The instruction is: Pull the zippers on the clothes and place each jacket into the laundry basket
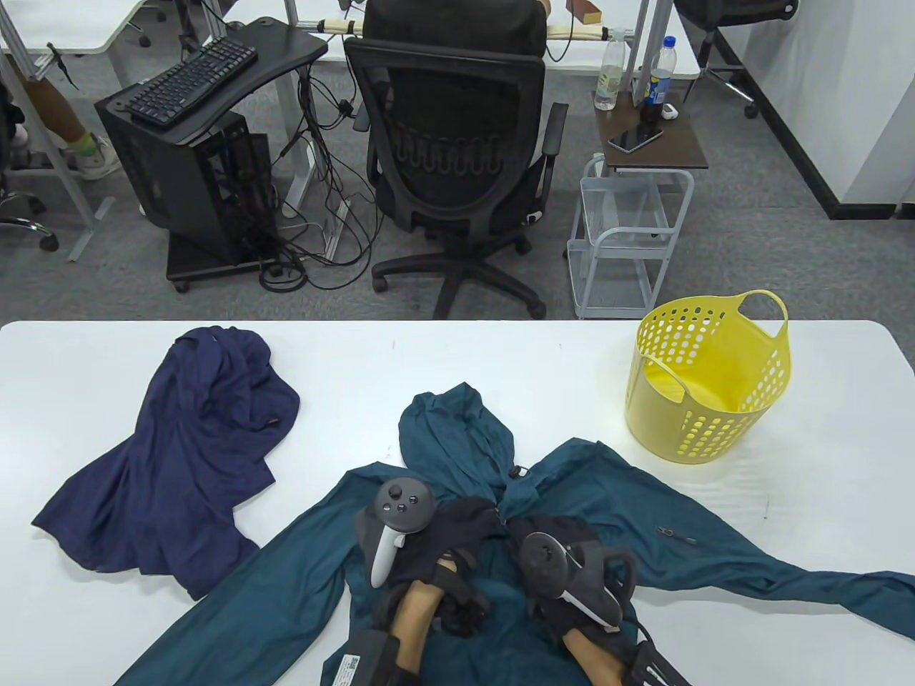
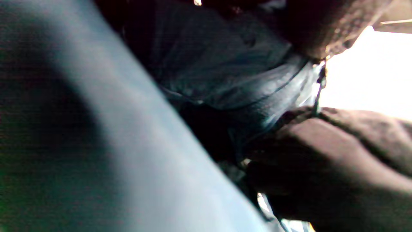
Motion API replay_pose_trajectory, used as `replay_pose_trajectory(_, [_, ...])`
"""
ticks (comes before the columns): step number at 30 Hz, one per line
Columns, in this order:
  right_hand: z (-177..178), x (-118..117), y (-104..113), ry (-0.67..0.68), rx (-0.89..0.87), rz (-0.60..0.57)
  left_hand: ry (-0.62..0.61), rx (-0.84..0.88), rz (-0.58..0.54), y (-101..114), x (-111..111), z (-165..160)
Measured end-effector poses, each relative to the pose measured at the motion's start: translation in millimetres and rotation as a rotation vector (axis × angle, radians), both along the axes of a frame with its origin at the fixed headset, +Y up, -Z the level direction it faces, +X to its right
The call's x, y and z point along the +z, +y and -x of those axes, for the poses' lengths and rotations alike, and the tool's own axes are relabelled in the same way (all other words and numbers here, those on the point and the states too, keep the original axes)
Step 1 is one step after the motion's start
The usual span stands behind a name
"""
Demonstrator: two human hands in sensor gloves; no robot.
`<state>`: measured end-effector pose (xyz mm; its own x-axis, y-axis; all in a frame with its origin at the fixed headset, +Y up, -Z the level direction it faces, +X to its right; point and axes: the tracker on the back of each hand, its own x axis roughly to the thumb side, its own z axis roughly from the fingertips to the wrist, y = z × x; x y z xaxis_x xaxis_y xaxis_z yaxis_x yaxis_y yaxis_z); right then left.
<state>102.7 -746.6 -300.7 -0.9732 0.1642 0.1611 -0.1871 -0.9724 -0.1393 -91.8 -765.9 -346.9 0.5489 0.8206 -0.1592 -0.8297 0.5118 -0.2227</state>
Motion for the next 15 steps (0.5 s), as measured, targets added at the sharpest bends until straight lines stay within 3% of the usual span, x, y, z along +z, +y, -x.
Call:
replay_pose_trajectory(2, [0,0,-1,0.007,-0.014,0.000,0.031,0.037,0.019,-3,2,2])
replay_pose_trajectory(6, [-4,-4,-14,0.015,0.058,0.122,0.124,0.098,-0.022,2,1,15])
replay_pose_trajectory(12, [-13,-5,-17,0.058,0.034,0.295,0.320,-0.173,-0.199,12,4,44])
replay_pose_trajectory(15, [-16,-6,-18,0.076,0.003,0.297,0.388,-0.321,-0.279,16,7,48])
